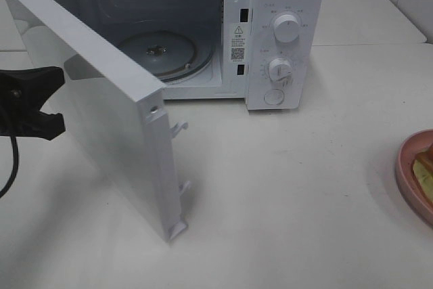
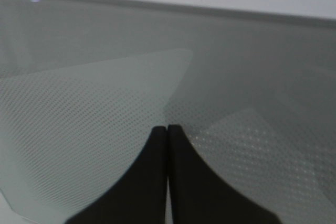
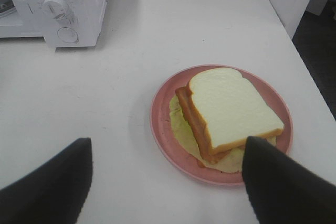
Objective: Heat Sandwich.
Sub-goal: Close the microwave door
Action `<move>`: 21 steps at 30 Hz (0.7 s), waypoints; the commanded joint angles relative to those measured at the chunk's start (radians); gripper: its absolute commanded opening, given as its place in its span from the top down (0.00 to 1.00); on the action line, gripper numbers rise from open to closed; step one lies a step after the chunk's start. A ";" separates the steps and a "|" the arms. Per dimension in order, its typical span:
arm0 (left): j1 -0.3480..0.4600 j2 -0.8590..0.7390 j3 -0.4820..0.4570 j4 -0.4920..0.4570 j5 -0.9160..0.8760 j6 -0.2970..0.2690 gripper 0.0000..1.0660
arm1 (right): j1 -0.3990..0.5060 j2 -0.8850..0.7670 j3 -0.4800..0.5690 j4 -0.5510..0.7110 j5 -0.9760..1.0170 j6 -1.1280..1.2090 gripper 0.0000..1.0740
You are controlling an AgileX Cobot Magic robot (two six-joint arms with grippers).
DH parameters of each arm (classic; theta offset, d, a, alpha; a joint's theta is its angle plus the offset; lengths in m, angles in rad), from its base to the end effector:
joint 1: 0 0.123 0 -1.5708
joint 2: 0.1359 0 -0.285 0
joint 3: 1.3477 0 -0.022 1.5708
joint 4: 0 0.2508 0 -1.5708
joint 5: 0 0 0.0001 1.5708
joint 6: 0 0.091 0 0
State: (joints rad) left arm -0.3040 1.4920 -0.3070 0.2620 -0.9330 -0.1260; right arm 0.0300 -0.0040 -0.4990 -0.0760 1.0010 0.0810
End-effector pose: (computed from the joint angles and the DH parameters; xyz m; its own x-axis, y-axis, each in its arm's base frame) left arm 0.2211 -0.0892 0.1781 -0.1564 0.0822 -0.9843 0.4934 0.8698 -0.0057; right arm -0.0030 -0.0059 0.2821 -0.3965 0.0280 -0.9176 0.0446 0.9989 0.0112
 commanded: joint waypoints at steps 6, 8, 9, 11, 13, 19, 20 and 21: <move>-0.135 0.077 -0.074 -0.175 -0.022 0.073 1.00 | -0.007 -0.027 0.001 0.002 -0.005 -0.009 0.30; -0.155 0.087 -0.085 -0.200 -0.022 0.077 1.00 | -0.007 -0.027 0.001 0.002 -0.005 -0.009 0.30; -0.187 0.111 -0.113 -0.247 -0.022 0.096 1.00 | -0.007 -0.027 0.001 0.002 -0.005 -0.009 0.30; -0.214 0.132 -0.137 -0.288 -0.021 0.116 1.00 | -0.007 -0.027 0.001 0.002 -0.005 -0.008 0.30; -0.236 0.155 -0.164 -0.323 -0.019 0.117 1.00 | -0.007 -0.027 0.001 0.002 -0.005 -0.008 0.30; -0.287 0.215 -0.252 -0.350 0.012 0.118 1.00 | -0.007 -0.027 0.001 0.002 -0.005 -0.008 0.30; -0.295 0.226 -0.267 -0.350 0.017 0.118 1.00 | -0.007 -0.027 0.001 0.002 -0.005 -0.008 0.30; -0.300 0.233 -0.280 -0.352 0.020 0.118 1.00 | -0.007 -0.027 0.001 0.002 -0.005 -0.008 0.30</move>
State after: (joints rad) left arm -0.5980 1.7260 -0.5760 -0.0790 -0.9170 -0.0090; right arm 0.0300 -0.0040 -0.4990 -0.0760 1.0010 0.0810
